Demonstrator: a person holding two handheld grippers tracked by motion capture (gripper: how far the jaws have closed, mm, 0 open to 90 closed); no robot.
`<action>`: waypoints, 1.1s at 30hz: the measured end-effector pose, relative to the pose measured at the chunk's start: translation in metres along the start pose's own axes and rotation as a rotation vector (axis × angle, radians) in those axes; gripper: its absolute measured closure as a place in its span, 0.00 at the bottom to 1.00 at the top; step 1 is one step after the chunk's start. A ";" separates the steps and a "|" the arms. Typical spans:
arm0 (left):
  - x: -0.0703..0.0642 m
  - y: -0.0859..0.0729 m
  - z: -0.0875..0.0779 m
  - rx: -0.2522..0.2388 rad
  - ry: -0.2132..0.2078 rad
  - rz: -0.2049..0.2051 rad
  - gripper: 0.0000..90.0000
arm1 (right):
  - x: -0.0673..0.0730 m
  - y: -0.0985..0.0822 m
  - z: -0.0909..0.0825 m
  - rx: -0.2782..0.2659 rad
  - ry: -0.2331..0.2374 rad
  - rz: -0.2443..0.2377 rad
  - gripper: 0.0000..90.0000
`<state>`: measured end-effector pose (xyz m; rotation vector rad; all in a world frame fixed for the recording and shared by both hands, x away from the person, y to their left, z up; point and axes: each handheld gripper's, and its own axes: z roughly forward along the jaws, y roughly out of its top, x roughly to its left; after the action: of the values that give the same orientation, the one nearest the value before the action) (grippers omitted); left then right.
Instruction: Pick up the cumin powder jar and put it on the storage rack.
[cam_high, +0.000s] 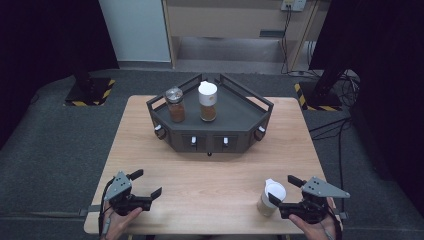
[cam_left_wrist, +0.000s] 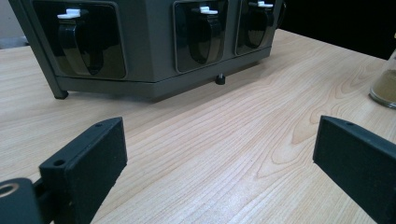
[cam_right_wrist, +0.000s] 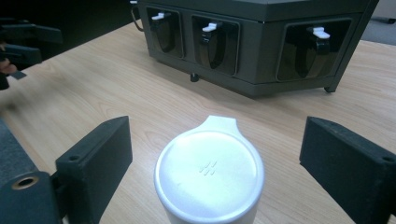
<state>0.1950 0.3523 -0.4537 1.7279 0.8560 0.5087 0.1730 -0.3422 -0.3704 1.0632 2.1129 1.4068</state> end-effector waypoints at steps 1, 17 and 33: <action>0.000 0.000 0.000 0.000 0.000 0.000 0.02 | 0.001 -0.001 0.002 0.002 -0.001 -0.003 0.11; 0.000 0.000 0.000 0.000 -0.001 0.001 0.02 | 0.005 -0.019 0.023 0.035 -0.006 0.004 0.24; 0.000 0.000 0.000 0.000 -0.002 0.002 0.02 | 0.017 -0.022 0.025 0.047 -0.056 -0.042 0.34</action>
<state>0.1951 0.3522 -0.4537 1.7289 0.8530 0.5080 0.1709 -0.3187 -0.3998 1.0573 2.1257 1.2988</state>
